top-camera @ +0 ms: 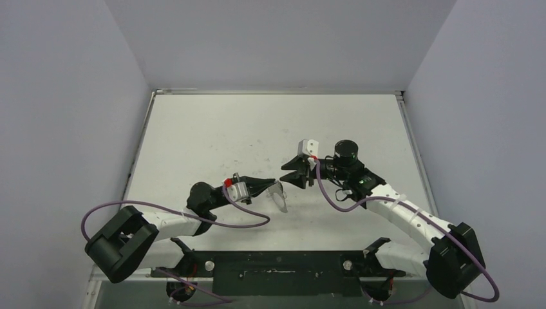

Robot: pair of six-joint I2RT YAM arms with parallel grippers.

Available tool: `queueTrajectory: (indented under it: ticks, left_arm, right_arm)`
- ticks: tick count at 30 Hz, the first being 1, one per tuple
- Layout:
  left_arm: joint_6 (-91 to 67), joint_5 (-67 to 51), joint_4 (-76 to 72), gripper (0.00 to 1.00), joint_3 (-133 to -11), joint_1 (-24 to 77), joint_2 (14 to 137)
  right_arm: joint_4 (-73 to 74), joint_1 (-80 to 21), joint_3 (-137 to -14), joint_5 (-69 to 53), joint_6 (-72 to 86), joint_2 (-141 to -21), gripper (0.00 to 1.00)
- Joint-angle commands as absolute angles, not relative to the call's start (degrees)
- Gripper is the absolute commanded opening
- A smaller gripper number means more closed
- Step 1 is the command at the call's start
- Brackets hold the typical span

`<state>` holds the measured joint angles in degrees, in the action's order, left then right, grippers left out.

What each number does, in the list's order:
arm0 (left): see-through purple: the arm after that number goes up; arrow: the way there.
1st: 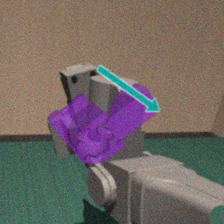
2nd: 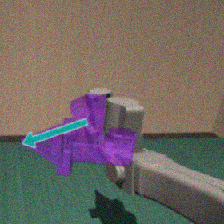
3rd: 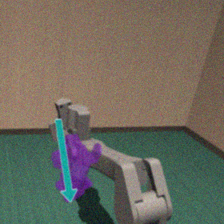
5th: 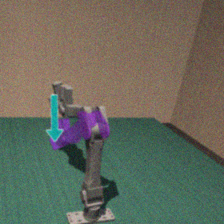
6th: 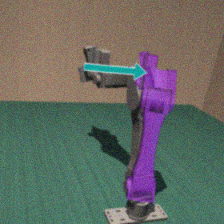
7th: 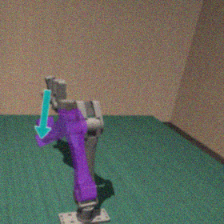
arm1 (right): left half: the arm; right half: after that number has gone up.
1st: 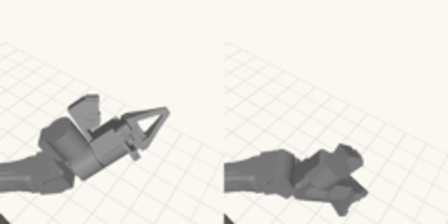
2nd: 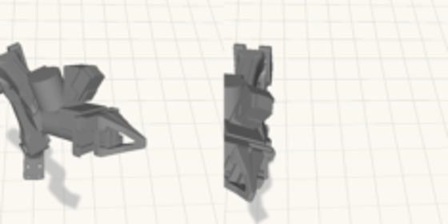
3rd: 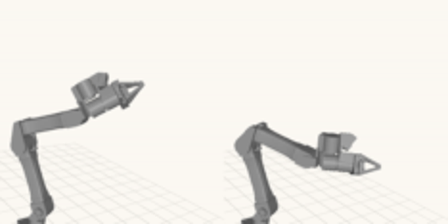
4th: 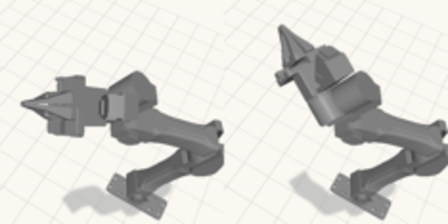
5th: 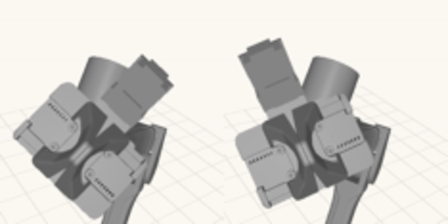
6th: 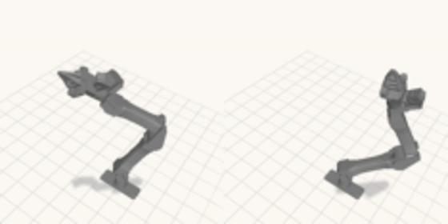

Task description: Put the keys on the keyring

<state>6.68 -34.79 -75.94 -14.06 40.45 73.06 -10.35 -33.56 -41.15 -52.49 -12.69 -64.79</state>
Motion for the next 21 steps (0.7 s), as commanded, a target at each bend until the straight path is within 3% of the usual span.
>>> queueTrajectory:
  ticks: [1, 5, 9, 14, 21]
  left_arm:
    - [7.3, -35.2, -75.4, 0.0, -14.5, 40.4, 70.7]
    - [7.4, -35.2, -75.0, 0.0, -14.8, 40.4, 70.4]
    - [7.5, -35.2, -74.4, 0.0, -15.1, 40.4, 70.2]
    - [7.4, -35.0, -74.1, 0.0, -15.4, 40.4, 69.8]
    - [7.6, -32.1, -69.0, 0.0, -17.3, 38.4, 68.4]
  right_arm:
    - [-18.0, -33.3, -40.3, -57.0, -10.5, -65.9, 0.37]
    - [-20.5, -33.4, -40.1, -58.6, -9.2, -67.1, 0.47]
    - [-21.2, -33.6, -40.2, -59.1, -8.9, -67.8, 0.47]
    - [-21.0, -33.6, -40.2, -59.2, -9.4, -68.6, 0.36]
    - [-20.2, -33.3, -41.3, -53.4, -11.4, -68.3, 0.46]
